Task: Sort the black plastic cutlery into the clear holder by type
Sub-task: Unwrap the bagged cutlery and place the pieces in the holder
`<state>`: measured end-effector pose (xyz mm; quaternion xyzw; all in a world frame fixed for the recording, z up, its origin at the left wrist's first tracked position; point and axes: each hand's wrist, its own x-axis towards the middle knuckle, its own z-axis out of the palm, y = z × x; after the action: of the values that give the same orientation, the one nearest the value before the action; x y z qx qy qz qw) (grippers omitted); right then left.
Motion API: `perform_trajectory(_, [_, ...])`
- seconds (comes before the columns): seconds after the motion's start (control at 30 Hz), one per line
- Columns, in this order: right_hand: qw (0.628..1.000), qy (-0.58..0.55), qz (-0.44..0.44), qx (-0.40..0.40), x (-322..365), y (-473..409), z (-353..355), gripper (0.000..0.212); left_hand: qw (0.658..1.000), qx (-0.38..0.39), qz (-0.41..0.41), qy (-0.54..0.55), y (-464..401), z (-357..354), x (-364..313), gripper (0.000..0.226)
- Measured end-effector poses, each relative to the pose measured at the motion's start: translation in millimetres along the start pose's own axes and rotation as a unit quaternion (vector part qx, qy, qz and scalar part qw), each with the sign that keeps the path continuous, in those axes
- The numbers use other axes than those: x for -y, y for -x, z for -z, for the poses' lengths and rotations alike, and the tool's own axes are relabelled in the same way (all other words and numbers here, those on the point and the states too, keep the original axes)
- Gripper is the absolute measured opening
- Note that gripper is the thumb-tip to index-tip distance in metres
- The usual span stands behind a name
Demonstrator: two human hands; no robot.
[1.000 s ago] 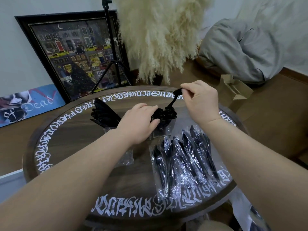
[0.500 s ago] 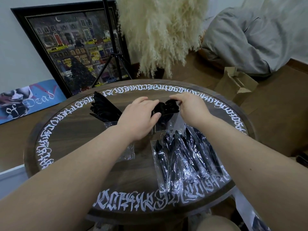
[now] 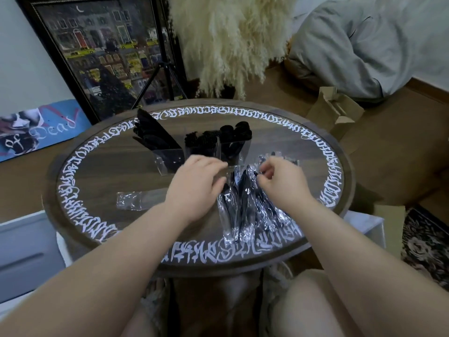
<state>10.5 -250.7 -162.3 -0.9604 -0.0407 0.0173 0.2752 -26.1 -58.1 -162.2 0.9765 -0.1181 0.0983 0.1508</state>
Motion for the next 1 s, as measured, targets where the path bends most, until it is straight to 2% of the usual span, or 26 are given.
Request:
perform_trajectory(0.03, [0.999,0.032,-0.02,0.029,-1,4,-3,0.009,1.0,0.022,0.007,0.003,8,-6,-2,0.038])
perform_trajectory(0.2, [0.978,0.095,-0.089,0.16,-10,26,-20,0.048,0.997,0.07,0.035,0.02,31,-29,-6,0.042])
perform_trajectory(0.3, [0.977,0.054,-0.087,0.188,-16,34,-28,0.037,0.997,0.059,0.041,0.023,31,-29,-9,0.044])
perform_trajectory(0.43, [0.985,-0.052,-0.07,0.15,-17,35,-29,0.015,0.997,0.056,0.043,0.036,32,-30,-11,0.045])
perform_trajectory(0.57, [0.985,-0.143,-0.032,0.087,-10,35,-24,0.015,0.999,0.012,0.024,0.018,32,-28,-5,0.047])
perform_trajectory(0.67, [0.975,-0.182,0.029,0.121,2,36,-26,0.022,0.999,-0.032,0.006,-0.032,32,-19,2,0.045])
perform_trajectory(0.83, [0.971,-0.184,0.092,0.12,26,24,-37,0.022,0.992,0.089,0.061,-0.061,39,-11,12,0.032])
perform_trajectory(1.0, [0.97,-0.221,0.054,0.086,33,12,-46,0.016,0.985,0.088,0.147,-0.037,51,-3,36,0.027])
